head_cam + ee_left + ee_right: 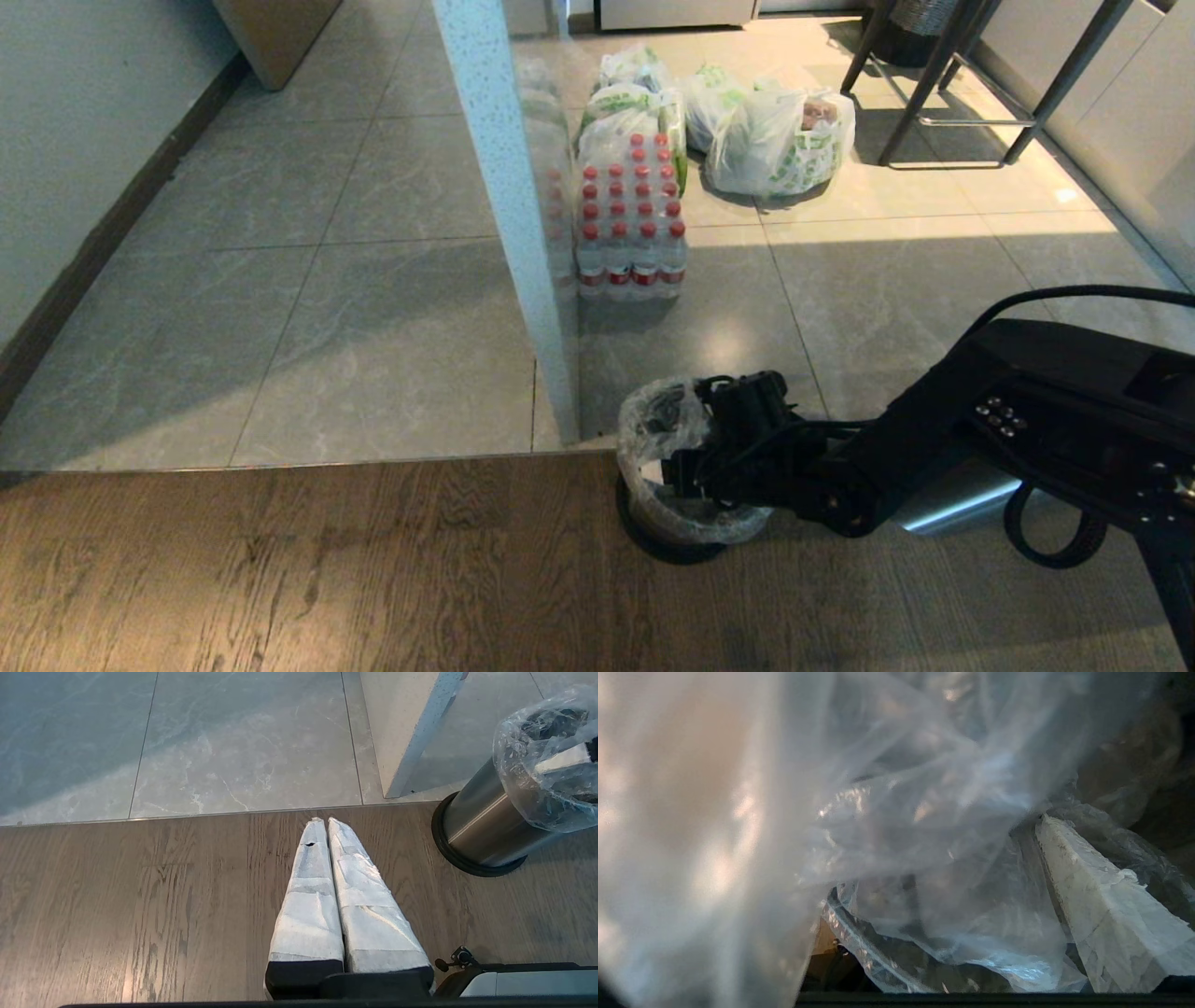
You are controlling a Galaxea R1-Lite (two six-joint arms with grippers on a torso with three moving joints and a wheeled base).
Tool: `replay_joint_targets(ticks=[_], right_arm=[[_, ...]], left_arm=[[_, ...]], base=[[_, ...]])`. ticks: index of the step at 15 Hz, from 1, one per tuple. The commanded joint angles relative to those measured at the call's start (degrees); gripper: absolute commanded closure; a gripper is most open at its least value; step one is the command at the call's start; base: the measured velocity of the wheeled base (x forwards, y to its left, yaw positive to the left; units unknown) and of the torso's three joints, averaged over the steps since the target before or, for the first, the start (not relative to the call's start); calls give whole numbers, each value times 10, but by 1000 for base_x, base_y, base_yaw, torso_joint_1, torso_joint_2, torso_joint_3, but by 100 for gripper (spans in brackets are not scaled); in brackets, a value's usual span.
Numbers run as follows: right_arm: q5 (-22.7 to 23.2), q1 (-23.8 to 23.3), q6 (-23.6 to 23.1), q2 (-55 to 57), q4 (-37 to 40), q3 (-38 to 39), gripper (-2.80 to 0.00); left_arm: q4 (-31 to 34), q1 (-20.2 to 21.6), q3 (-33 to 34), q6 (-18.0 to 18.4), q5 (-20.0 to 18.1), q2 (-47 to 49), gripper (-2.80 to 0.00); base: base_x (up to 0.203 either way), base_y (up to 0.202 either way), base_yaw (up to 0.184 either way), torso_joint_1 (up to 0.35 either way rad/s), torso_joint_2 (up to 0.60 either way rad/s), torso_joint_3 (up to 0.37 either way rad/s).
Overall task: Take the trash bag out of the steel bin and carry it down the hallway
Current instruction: Pick up the trash bag
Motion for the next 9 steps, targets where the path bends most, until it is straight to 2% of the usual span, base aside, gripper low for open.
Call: replay_joint_targets(ticks=[1,9], right_arm=[[0,0,1,17,-5,-7,-280],[23,-1,2,43,0,-27,-280]], left_arm=[[0,0,1,0,0,0,0],[0,0,1,0,0,0,0]], base=[[0,0,0,0,0,0],[0,0,0,0,0,0]])
